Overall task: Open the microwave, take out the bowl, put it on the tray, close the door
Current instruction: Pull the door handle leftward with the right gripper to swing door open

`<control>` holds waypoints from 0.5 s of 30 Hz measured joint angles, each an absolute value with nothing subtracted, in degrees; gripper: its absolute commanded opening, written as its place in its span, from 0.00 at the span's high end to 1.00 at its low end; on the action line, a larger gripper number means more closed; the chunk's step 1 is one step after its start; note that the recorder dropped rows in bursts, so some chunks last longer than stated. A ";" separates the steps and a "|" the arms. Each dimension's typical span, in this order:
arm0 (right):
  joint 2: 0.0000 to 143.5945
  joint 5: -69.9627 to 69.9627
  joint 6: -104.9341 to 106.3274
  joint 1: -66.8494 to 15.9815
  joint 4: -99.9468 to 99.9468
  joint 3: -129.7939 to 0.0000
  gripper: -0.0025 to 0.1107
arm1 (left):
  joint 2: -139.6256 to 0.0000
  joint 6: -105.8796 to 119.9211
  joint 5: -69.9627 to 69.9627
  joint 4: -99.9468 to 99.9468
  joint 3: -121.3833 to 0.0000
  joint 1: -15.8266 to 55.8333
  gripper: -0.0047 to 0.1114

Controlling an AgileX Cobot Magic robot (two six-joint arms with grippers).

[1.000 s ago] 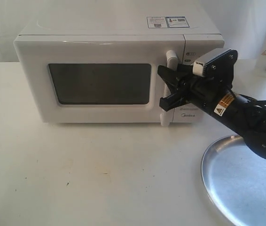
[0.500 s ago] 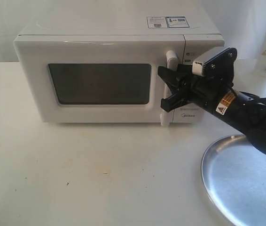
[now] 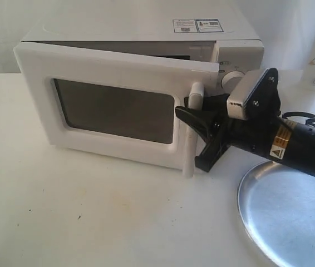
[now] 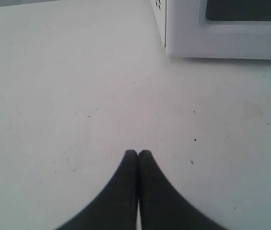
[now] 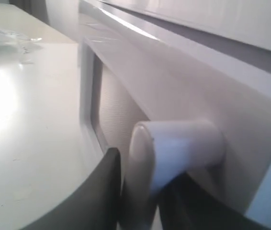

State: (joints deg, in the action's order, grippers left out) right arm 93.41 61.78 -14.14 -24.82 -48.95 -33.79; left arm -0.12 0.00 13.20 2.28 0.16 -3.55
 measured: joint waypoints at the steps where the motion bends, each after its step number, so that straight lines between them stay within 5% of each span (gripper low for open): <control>1: 92.92 61.93 -14.14 -24.93 -49.45 -33.34 0.98 | -0.12 0.00 13.20 2.28 0.16 -3.55 0.96; 8: 89.70 62.53 -14.14 -26.00 -53.42 -30.43 0.93 | -0.12 0.00 13.20 2.28 0.16 -3.55 0.96; 15: 85.35 62.47 -13.28 -26.90 -54.24 -26.54 0.63 | -0.12 0.00 13.20 2.28 0.16 -3.55 0.96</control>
